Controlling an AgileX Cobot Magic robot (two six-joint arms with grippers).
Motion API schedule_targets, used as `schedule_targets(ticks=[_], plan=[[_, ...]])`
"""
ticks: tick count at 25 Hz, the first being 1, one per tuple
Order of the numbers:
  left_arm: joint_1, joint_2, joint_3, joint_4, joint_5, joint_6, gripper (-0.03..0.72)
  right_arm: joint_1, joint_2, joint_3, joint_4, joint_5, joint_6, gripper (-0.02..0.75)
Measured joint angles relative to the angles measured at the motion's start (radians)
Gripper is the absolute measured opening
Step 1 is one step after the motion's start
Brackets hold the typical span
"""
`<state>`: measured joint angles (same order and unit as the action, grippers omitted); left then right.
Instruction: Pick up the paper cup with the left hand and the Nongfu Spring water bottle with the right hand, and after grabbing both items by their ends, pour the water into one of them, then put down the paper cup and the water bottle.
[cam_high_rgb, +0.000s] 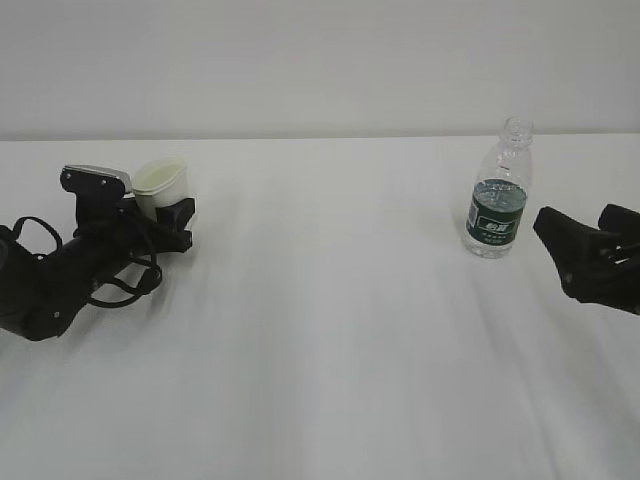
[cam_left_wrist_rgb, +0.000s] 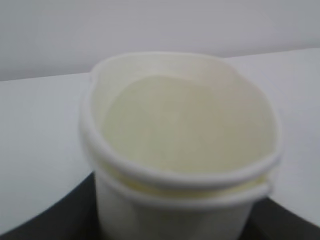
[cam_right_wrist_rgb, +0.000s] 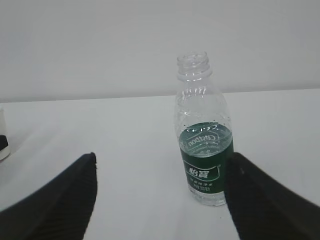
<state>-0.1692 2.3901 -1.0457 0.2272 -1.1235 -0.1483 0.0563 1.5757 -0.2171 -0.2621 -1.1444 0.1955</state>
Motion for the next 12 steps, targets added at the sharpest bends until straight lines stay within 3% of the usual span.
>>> schedule_targets(ticks=[8,12], plan=[[0.0,0.007,-0.002,-0.004,-0.013,0.0,0.404,0.0,0.0,0.0,0.0,0.0,0.017,0.592],[0.0,0.01,-0.004,-0.006,-0.015,0.0,0.455,0.0,0.0,0.0,0.0,0.0,0.017,0.591]])
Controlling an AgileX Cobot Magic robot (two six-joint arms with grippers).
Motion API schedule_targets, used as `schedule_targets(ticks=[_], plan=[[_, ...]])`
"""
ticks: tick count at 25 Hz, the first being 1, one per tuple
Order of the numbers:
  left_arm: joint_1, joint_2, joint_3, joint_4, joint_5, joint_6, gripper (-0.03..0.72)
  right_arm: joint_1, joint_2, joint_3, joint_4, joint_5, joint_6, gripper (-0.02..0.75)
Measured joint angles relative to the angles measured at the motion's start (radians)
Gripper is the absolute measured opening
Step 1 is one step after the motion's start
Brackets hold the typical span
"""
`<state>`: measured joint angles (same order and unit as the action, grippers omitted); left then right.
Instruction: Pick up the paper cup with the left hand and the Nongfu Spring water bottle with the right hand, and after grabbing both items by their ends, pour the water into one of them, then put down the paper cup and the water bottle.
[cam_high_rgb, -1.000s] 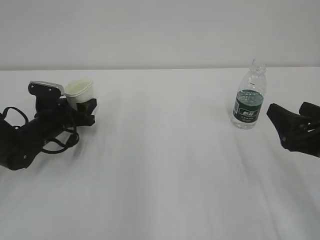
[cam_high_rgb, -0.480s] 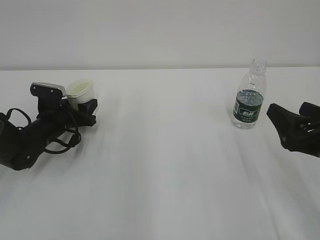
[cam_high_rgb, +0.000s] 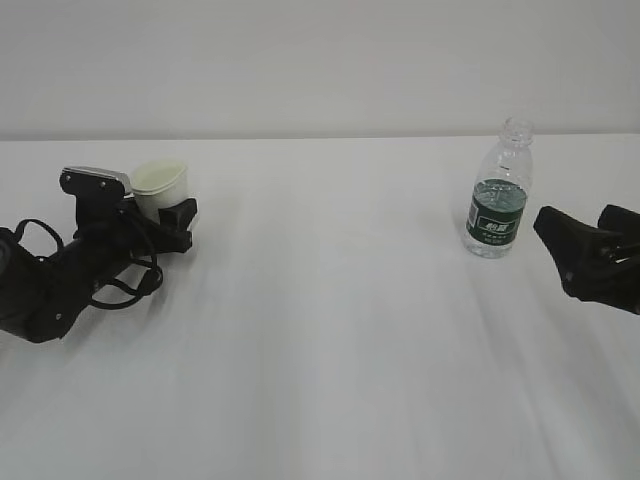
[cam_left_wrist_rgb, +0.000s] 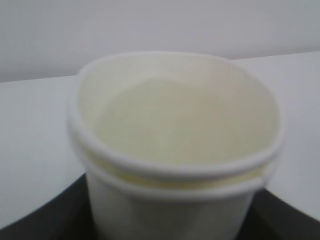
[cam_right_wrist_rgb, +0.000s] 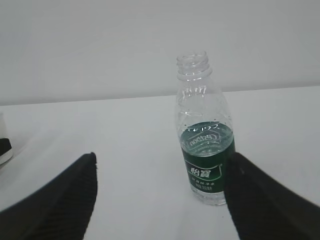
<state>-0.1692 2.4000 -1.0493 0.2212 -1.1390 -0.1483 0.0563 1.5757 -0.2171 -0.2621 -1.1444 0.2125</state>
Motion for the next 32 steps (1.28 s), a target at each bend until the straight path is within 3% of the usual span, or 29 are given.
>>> schedule_targets(ticks=[20,32], plan=[[0.0,-0.007,0.004,0.007,0.0,0.002,0.649,0.0,0.0,0.0,0.0,0.0,0.002,0.589],[0.0,-0.117,0.138,0.014,-0.002,0.002,0.661,0.0,0.0,0.0,0.0,0.0,0.002,0.589]])
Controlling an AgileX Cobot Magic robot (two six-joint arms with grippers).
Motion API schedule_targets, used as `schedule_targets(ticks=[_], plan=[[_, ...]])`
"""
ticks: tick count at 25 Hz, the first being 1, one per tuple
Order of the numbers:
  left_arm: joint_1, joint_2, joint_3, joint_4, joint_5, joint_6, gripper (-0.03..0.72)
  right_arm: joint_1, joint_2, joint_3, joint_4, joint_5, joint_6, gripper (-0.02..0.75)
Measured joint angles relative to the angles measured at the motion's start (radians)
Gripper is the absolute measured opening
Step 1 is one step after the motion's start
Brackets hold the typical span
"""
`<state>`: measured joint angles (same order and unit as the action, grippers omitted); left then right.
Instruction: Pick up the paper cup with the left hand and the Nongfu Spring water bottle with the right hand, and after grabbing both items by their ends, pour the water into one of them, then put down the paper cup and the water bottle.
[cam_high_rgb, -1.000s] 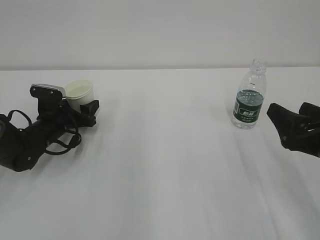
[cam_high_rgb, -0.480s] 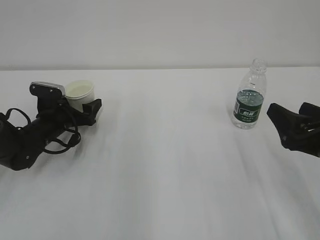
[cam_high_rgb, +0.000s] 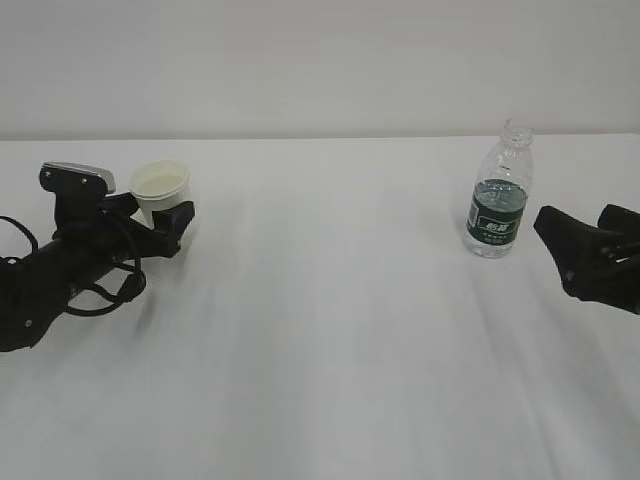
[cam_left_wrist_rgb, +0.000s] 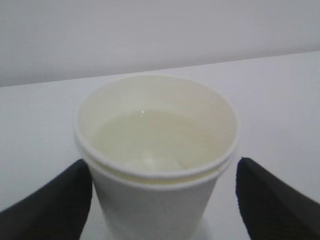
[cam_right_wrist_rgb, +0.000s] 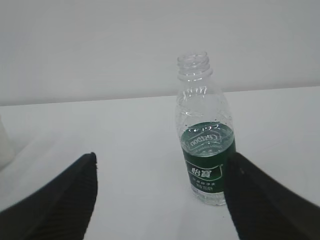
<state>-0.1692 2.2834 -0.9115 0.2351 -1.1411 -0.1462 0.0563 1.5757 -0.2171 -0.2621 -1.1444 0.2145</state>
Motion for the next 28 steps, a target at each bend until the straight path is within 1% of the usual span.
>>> schedule_targets(ticks=[8,11,14,18,20,22,24,26,28], plan=[[0.0,-0.103,0.108,-0.035,0.0,0.0,0.661,0.0,0.0,0.0,0.0,0.0,0.002,0.589],[0.0,-0.162,0.149,-0.07,0.0,0.0,0.656,0.0,0.0,0.0,0.0,0.0,0.012,0.589],[0.0,-0.224,0.199,-0.107,0.0,0.0,0.636,0.0,0.0,0.0,0.0,0.0,0.045,0.589],[-0.002,-0.298,0.26,-0.115,0.0,0.0,0.591,0.0,-0.015,0.001,0.0,0.0,0.066,0.589],[-0.01,-0.331,0.291,-0.115,0.0,0.0,0.582,0.0,-0.05,0.001,0.0,0.01,0.072,0.589],[-0.02,-0.37,0.314,-0.115,0.0,0.0,0.58,0.0,-0.107,0.001,0.002,0.047,0.072,0.589],[-0.033,-0.408,0.331,-0.115,0.0,0.0,0.578,0.0,-0.192,0.001,0.013,0.117,0.074,0.589],[-0.045,-0.45,0.35,-0.115,0.0,0.0,0.578,0.0,-0.287,-0.006,0.019,0.215,0.074,0.589],[-0.055,-0.494,0.363,-0.115,0.0,0.0,0.578,0.0,-0.403,-0.033,0.021,0.362,0.077,0.589]])
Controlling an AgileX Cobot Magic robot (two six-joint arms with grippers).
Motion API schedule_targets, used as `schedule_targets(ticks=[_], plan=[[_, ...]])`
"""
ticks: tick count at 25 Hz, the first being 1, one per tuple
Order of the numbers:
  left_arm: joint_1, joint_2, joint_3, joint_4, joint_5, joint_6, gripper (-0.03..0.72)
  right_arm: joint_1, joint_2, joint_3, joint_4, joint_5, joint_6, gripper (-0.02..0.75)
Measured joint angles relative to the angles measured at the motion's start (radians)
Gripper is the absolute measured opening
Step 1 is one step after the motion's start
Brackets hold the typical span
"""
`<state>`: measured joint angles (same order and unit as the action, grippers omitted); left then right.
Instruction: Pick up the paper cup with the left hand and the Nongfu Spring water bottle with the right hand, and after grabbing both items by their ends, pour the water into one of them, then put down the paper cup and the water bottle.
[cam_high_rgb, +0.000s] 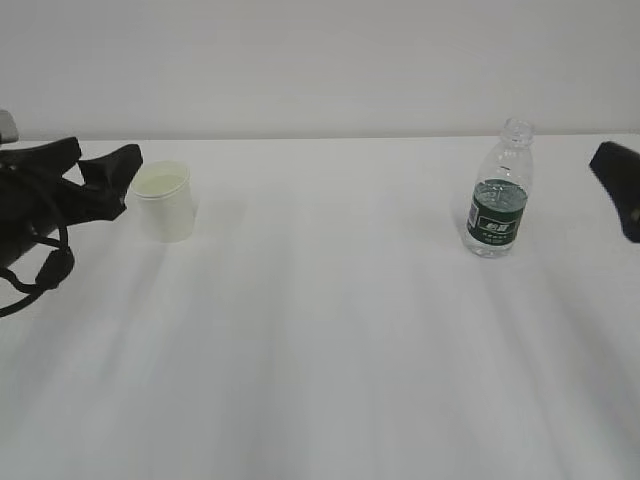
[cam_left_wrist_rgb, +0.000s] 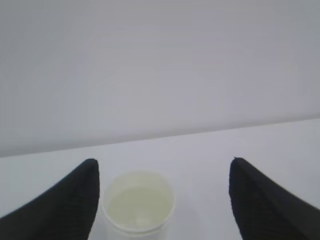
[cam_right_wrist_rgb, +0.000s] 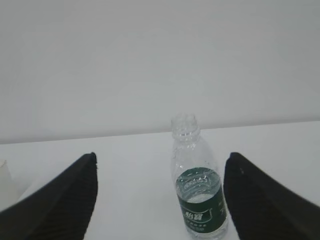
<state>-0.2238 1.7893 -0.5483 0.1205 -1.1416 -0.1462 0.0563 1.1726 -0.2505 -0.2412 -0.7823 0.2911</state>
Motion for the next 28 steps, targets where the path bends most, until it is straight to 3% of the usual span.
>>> schedule_targets(ticks=[4,7,16,21,28], plan=[[-0.012,-0.128,0.007,0.0,0.022,0.0,0.577,0.0,-0.202,-0.076,0.0,0.274,-0.008,0.589],[-0.013,-0.266,0.009,0.0,0.148,0.0,0.576,0.0,-0.316,-0.115,0.0,0.418,-0.014,0.589],[-0.047,-0.849,0.016,-0.043,0.755,0.0,0.573,0.0,-0.668,-0.171,0.002,0.867,0.011,0.589],[-0.051,-1.162,0.016,-0.065,1.052,0.0,0.53,0.0,-0.855,-0.218,0.004,1.098,0.02,0.589],[-0.051,-1.513,-0.01,-0.056,1.493,0.0,0.524,0.0,-1.01,-0.345,0.02,1.452,-0.036,0.589]])
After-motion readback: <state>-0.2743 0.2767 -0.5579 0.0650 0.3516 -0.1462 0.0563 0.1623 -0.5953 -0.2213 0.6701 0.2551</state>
